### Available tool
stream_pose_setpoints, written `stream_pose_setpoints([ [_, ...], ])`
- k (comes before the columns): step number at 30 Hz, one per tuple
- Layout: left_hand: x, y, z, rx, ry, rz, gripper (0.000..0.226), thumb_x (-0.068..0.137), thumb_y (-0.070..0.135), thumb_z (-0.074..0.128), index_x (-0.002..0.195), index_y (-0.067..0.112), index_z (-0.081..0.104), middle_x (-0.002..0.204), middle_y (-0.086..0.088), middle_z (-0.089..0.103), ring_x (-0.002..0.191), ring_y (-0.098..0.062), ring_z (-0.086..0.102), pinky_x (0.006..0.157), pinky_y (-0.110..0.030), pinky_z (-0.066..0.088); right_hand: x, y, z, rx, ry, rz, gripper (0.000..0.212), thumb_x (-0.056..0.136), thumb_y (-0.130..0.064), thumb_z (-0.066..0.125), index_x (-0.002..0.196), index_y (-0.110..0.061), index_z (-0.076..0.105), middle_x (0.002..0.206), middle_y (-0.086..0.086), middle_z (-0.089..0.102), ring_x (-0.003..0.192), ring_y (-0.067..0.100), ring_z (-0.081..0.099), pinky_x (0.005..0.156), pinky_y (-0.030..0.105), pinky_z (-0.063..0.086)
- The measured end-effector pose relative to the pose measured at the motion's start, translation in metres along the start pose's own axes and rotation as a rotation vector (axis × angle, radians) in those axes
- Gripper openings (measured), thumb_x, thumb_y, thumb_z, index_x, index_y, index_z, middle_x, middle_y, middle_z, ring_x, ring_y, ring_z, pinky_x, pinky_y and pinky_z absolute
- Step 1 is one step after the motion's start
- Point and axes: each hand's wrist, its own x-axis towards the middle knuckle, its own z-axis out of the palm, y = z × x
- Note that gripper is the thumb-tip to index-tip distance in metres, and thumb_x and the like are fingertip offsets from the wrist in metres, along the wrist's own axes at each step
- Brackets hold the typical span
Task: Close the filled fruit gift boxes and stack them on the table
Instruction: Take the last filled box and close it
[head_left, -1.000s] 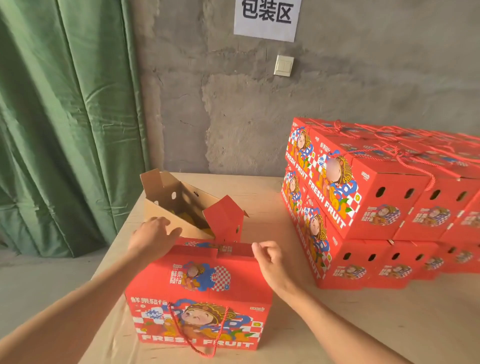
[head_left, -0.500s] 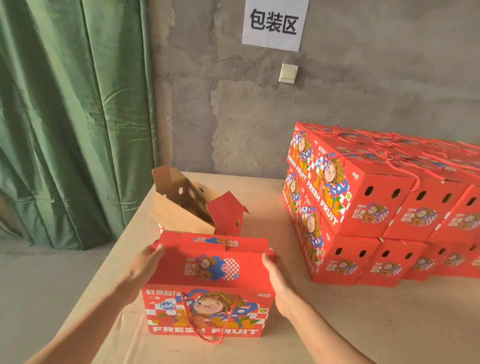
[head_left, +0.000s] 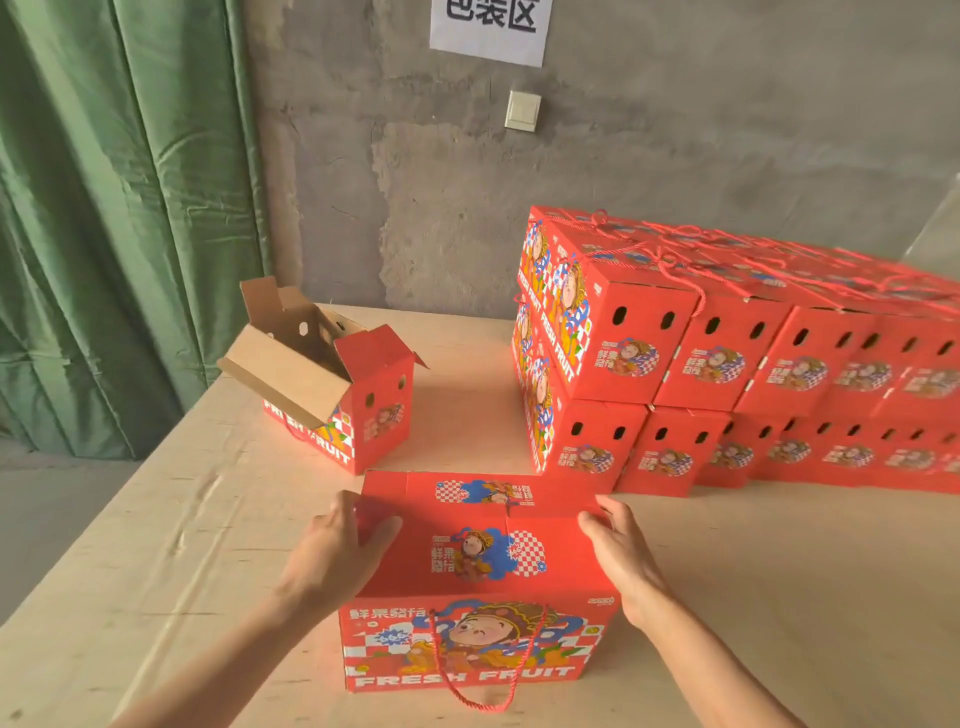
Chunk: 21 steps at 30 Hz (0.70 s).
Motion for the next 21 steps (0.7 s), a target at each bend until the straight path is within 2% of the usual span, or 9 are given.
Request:
stream_pose_setpoints([
  [2,-0.016,0.01,0.013,0.006,-0.017,0.014,0.04,0.088,0.044,0.058,0.11,0.013,0.048,0.076,0.012,0.056,0.058,0.007,0.05,0.04,-0.008,0.037,-0.009,0.011,-0.026,-0.032,0.008,0.008,0.045,0.097,-0.026,0.048,0.14,-0.018,0.036,0.138,0.004,0.047,0.106,0.015,0.045,0.088,0.027,0.036],
  [4,-0.027,0.02,0.02,0.013,-0.044,0.007,0.047,0.087,0.049,0.055,0.114,0.011,0.048,0.091,-0.001,0.066,0.065,-0.004,0.057,0.046,-0.009,0.04,-0.016,0.02,-0.048,-0.119,0.014,0.022,0.044,0.096,-0.027,0.048,0.138,-0.017,0.039,0.139,0.005,0.048,0.115,0.02,0.048,0.094,0.031,0.039],
  [6,-0.03,0.029,0.025,0.079,-0.019,0.015,0.058,0.088,0.054,0.049,0.124,0.008,0.043,0.118,-0.012,0.062,0.093,-0.02,0.062,0.072,-0.026,0.05,-0.022,0.024,-0.062,-0.299,0.046,-0.036,0.048,0.095,-0.029,0.049,0.14,-0.016,0.037,0.142,0.005,0.045,0.126,0.023,0.045,0.1,0.032,0.036],
  [7,-0.031,0.036,0.03,0.152,0.028,0.038,0.065,0.088,0.056,0.046,0.132,0.008,0.038,0.134,-0.013,0.052,0.114,-0.024,0.055,0.092,-0.034,0.046,-0.026,0.024,-0.067,-0.403,0.087,-0.133,0.05,0.095,-0.029,0.05,0.141,-0.015,0.035,0.144,0.005,0.043,0.13,0.022,0.042,0.103,0.031,0.033],
  [9,-0.033,0.049,0.035,0.298,0.075,0.148,0.07,0.09,0.061,0.035,0.144,0.017,0.028,0.155,-0.003,0.023,0.142,-0.021,0.022,0.116,-0.043,0.014,-0.031,0.019,-0.064,-0.591,0.143,-0.41,0.051,0.095,-0.031,0.049,0.142,-0.015,0.035,0.146,0.004,0.039,0.136,0.02,0.034,0.11,0.03,0.025],
  [11,-0.037,0.06,0.045,0.424,-0.007,0.288,0.066,0.091,0.063,0.02,0.147,0.028,0.024,0.158,0.008,0.009,0.146,-0.013,0.001,0.114,-0.043,-0.012,-0.033,0.017,-0.054,-0.757,0.083,-0.569,0.048,0.098,-0.039,0.039,0.143,-0.025,0.034,0.153,0.0,0.027,0.143,0.016,0.019,0.116,0.033,0.009],
  [12,-0.041,0.062,0.05,0.471,-0.061,0.329,0.064,0.091,0.062,0.015,0.147,0.032,0.023,0.158,0.011,0.009,0.146,-0.011,-0.002,0.113,-0.042,-0.015,-0.033,0.018,-0.048,-0.811,0.033,-0.582,0.046,0.099,-0.044,0.033,0.144,-0.031,0.032,0.156,-0.003,0.02,0.145,0.015,0.011,0.117,0.034,0.002],
  [16,-0.049,0.054,0.063,0.513,-0.124,0.337,0.062,0.094,0.06,0.013,0.149,0.033,0.017,0.157,0.014,0.01,0.146,-0.009,0.001,0.118,-0.036,-0.002,-0.03,0.035,-0.031,-0.906,-0.013,-0.544,0.045,0.099,-0.05,0.022,0.143,-0.043,0.028,0.157,-0.011,0.014,0.145,0.011,0.007,0.116,0.037,-0.003],
  [21,-0.047,0.053,0.067,0.511,-0.08,0.336,0.074,0.087,0.066,0.001,0.148,0.029,0.024,0.156,0.012,0.017,0.146,-0.012,0.007,0.118,-0.038,-0.001,-0.029,0.043,-0.029,-0.865,0.062,-0.589,0.044,0.097,-0.051,0.028,0.139,-0.043,0.037,0.153,-0.014,0.026,0.142,0.008,0.016,0.116,0.033,-0.002],
])
